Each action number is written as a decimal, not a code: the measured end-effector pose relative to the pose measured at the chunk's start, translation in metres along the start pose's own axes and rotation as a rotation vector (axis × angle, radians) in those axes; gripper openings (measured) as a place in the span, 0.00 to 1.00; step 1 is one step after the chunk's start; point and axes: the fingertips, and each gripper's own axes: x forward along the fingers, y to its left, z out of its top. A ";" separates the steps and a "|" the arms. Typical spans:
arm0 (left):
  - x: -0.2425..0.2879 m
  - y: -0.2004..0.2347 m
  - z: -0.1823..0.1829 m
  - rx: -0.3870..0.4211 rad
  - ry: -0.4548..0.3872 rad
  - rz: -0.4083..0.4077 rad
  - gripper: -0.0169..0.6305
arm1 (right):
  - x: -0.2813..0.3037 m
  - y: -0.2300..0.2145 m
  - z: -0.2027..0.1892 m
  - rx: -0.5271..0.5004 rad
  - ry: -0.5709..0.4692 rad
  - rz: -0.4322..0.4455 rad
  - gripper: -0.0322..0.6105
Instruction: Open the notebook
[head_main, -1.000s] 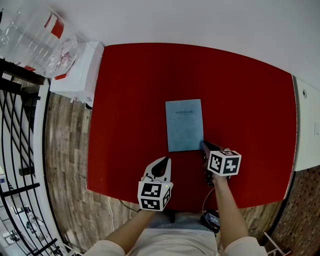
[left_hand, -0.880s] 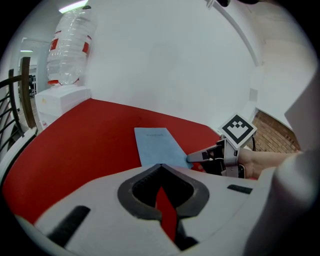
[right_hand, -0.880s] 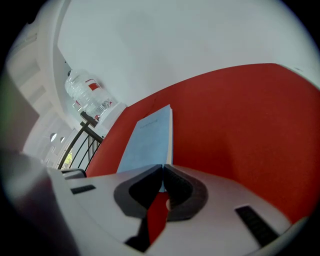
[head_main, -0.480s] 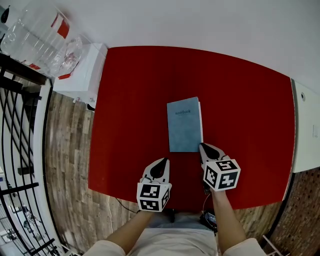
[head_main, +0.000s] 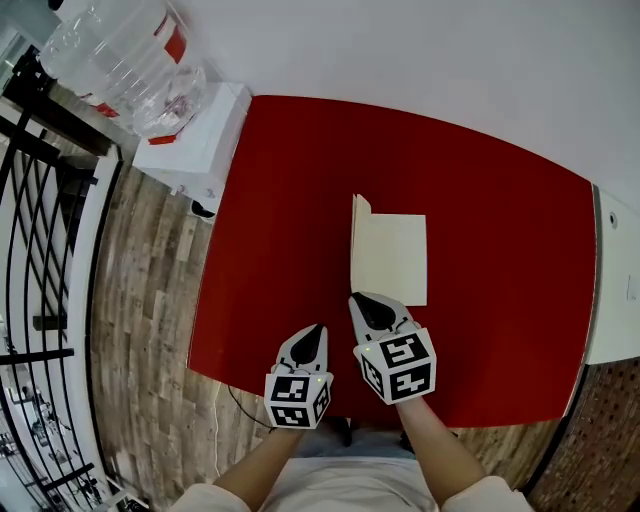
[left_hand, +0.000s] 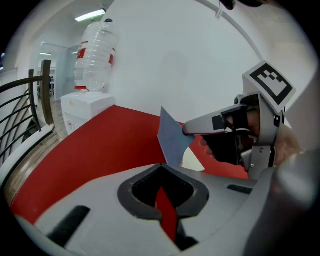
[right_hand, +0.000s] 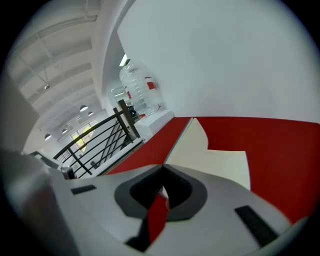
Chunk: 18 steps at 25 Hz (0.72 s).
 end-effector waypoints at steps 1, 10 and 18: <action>-0.004 0.006 -0.001 -0.009 -0.003 0.012 0.04 | 0.008 0.007 0.000 -0.012 0.008 0.012 0.07; -0.038 0.062 -0.021 -0.099 -0.007 0.118 0.04 | 0.088 0.053 -0.029 -0.125 0.109 0.024 0.07; -0.059 0.104 -0.037 -0.168 -0.008 0.191 0.04 | 0.148 0.055 -0.067 -0.215 0.228 -0.057 0.07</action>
